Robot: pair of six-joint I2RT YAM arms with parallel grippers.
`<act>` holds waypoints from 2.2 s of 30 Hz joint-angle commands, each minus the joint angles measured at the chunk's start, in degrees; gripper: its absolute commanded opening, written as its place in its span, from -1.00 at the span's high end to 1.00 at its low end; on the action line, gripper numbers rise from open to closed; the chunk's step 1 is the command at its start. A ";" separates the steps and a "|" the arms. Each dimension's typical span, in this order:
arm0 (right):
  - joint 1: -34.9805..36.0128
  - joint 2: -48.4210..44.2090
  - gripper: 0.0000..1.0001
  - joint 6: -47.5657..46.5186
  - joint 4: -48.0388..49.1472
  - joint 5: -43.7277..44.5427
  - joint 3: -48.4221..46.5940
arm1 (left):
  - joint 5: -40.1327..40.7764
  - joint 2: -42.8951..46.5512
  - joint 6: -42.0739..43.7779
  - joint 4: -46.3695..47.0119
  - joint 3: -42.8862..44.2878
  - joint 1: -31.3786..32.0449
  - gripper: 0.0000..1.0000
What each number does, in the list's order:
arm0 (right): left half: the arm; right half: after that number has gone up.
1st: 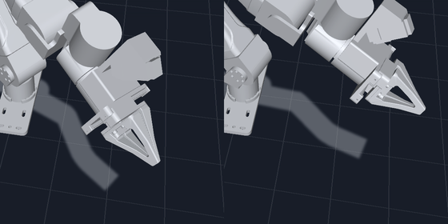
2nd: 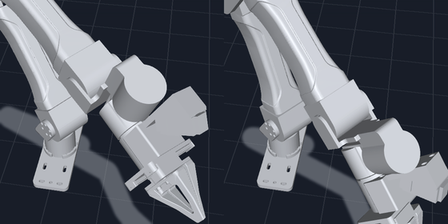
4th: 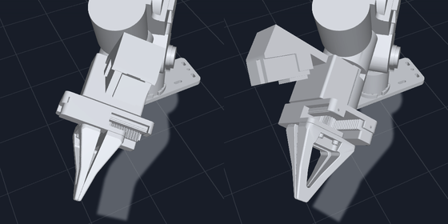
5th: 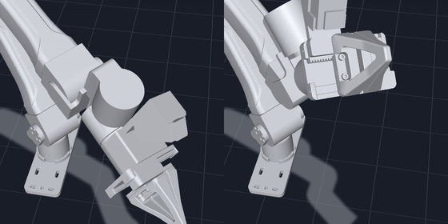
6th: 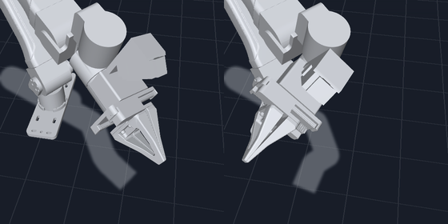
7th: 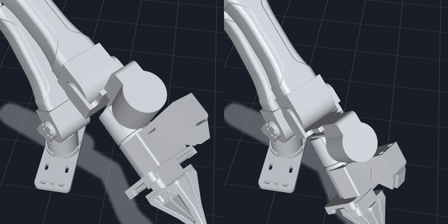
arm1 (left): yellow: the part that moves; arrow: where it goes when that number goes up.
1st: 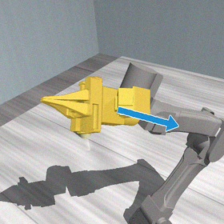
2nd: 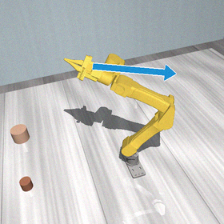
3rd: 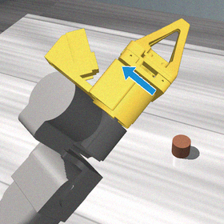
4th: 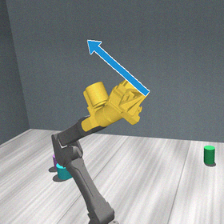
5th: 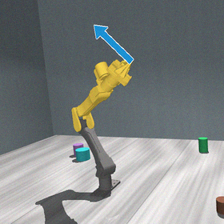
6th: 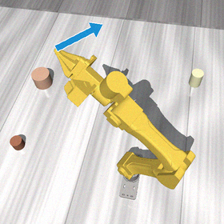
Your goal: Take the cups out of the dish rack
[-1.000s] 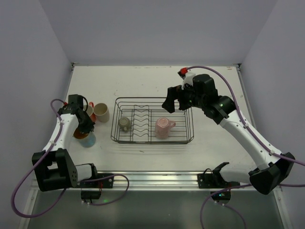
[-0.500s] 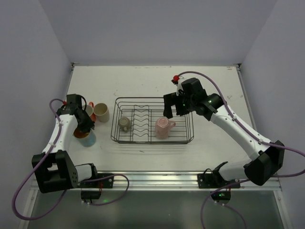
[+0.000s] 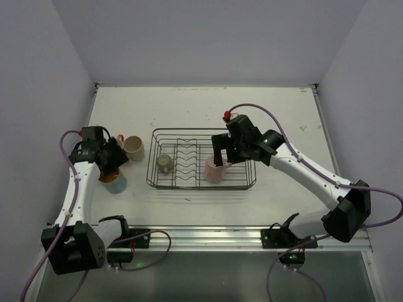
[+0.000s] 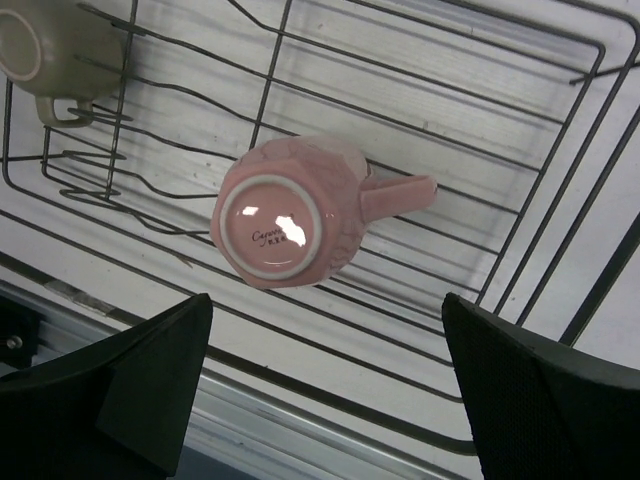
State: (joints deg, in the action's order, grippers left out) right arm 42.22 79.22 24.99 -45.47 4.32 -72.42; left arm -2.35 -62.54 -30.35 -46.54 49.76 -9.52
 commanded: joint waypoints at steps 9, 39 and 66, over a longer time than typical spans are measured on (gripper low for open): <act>2.25 0.58 -0.98 24.56 0.21 3.42 -0.08 | 1.73 8.66 1.34 -2.76 4.12 -0.59 -0.32; 2.78 16.40 -0.98 39.69 -7.35 8.25 -9.49 | -6.17 16.93 0.90 -3.29 3.42 -0.50 -0.34; 3.05 22.03 -0.84 37.67 -10.78 10.01 -13.45 | -7.49 16.66 1.08 -2.76 2.98 -0.41 -0.35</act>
State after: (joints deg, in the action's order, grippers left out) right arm 44.75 100.99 62.76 -54.68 11.29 -83.68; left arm -7.51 -46.17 -30.35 -49.04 51.99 -9.58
